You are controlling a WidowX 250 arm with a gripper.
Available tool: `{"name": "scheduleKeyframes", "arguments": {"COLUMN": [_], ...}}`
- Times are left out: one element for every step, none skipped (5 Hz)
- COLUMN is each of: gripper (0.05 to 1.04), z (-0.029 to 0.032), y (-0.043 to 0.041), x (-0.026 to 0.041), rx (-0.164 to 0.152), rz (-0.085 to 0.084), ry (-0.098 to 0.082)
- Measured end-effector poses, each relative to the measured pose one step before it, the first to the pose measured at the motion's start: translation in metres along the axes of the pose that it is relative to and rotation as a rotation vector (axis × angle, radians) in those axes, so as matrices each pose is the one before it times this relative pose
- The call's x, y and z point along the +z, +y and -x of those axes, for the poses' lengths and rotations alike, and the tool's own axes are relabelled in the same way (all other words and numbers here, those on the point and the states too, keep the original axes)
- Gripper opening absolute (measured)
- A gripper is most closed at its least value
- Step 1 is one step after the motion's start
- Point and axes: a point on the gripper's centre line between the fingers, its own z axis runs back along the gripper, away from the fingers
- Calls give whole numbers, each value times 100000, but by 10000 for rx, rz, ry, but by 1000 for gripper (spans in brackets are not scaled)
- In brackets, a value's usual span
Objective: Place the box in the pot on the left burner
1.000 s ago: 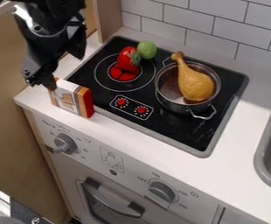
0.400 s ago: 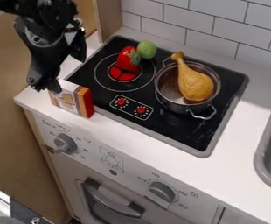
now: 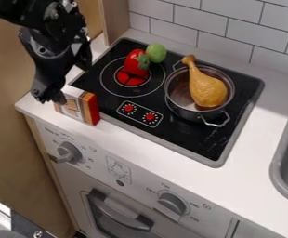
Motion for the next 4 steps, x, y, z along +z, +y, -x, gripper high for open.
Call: {"name": "scheduleKeyframes", "arguments": {"gripper": [998, 999, 998, 998], "z": [-26, 70, 192, 0], "y": [36, 83, -227, -256], "x": [-222, -156, -417, -523], "rx": [688, 245, 86, 5], "rz": [-712, -162, 115, 175], "ry": [122, 72, 72, -7]}}
